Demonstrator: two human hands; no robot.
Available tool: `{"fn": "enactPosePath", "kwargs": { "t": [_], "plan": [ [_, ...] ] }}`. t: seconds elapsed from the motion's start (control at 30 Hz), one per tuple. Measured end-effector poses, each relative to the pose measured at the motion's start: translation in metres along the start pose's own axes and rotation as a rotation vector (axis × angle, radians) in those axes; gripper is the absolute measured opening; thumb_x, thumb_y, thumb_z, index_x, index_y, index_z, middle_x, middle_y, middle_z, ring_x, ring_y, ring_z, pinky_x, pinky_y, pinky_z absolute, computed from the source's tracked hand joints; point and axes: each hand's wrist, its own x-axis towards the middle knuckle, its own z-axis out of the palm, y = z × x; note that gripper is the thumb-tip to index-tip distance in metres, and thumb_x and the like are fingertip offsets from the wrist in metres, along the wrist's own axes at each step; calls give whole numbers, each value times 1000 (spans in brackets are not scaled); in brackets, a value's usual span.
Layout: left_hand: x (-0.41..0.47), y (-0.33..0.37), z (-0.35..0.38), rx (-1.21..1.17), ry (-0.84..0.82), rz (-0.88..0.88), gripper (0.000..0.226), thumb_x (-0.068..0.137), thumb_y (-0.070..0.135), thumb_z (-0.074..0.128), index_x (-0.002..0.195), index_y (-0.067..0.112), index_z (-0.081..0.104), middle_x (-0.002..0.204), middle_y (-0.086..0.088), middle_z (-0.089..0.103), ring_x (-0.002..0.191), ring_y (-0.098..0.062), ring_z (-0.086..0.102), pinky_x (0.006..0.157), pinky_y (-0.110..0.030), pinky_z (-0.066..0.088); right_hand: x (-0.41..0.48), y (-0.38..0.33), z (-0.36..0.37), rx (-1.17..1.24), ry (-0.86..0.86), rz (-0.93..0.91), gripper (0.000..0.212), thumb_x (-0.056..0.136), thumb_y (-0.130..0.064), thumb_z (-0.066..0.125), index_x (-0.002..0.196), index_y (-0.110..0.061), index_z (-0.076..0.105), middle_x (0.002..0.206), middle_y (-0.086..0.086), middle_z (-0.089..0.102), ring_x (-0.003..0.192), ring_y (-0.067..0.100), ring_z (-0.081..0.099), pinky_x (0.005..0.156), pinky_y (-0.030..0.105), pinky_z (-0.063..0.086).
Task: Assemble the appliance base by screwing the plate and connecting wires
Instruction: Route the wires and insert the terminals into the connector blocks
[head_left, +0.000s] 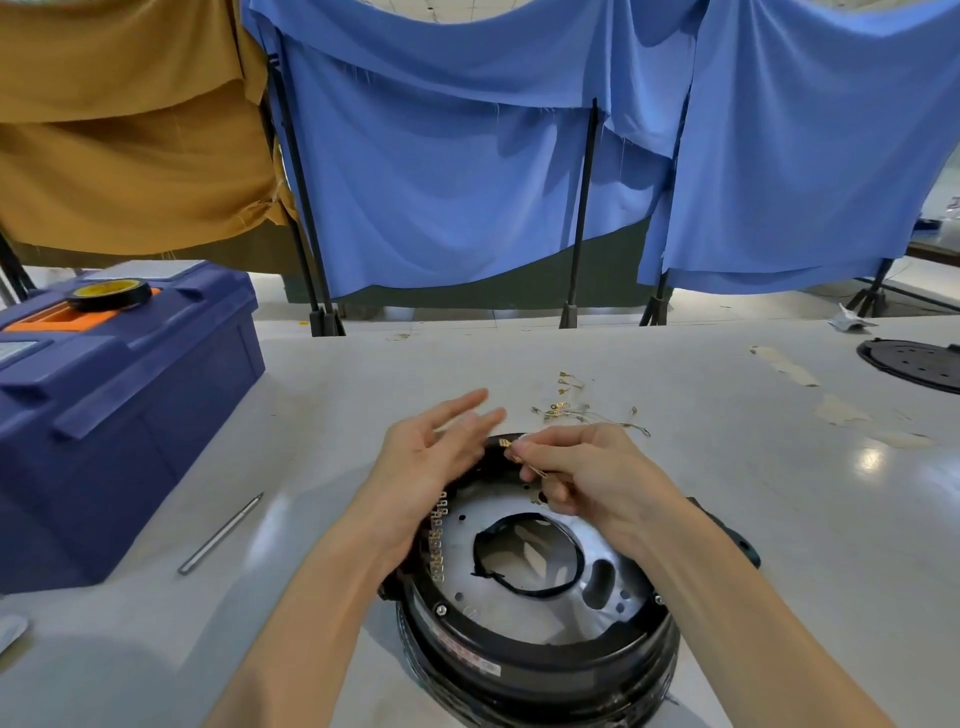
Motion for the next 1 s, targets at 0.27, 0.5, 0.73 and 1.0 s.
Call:
{"fn": "enactPosePath", "kwargs": {
  "t": [0.27, 0.5, 0.73, 1.0],
  "plan": [
    [-15, -32, -28, 213, 231, -34, 20, 97, 17, 56, 107, 27, 71, 101, 13, 74, 102, -4, 67, 97, -29, 50, -4, 13, 24, -185, -17, 108, 5, 85, 12, 64, 84, 16, 64, 57, 20, 60, 41, 24, 61, 41, 25, 50],
    [-20, -45, -24, 219, 362, -6, 20, 93, 11, 62, 105, 21, 74, 103, 8, 74, 101, -5, 67, 96, -29, 50, 13, 12, 45, -302, -42, 233, 11, 86, 14, 61, 97, 18, 59, 61, 23, 58, 39, 26, 60, 41, 27, 53],
    [-25, -53, -27, 103, 385, -74, 11, 89, 21, 68, 93, 20, 78, 90, 5, 77, 91, -11, 72, 86, -31, 54, 20, 23, 51, -328, -30, 242, 8, 87, 12, 62, 94, 15, 59, 59, 22, 58, 37, 24, 58, 36, 23, 46],
    [-26, -56, -24, 63, 417, -81, 14, 90, 24, 67, 89, 19, 80, 84, -1, 77, 87, -21, 73, 84, -41, 56, 20, 27, 49, -322, -42, 258, 2, 89, 12, 59, 90, 12, 57, 59, 21, 58, 40, 26, 60, 39, 27, 49]
  ]
}}
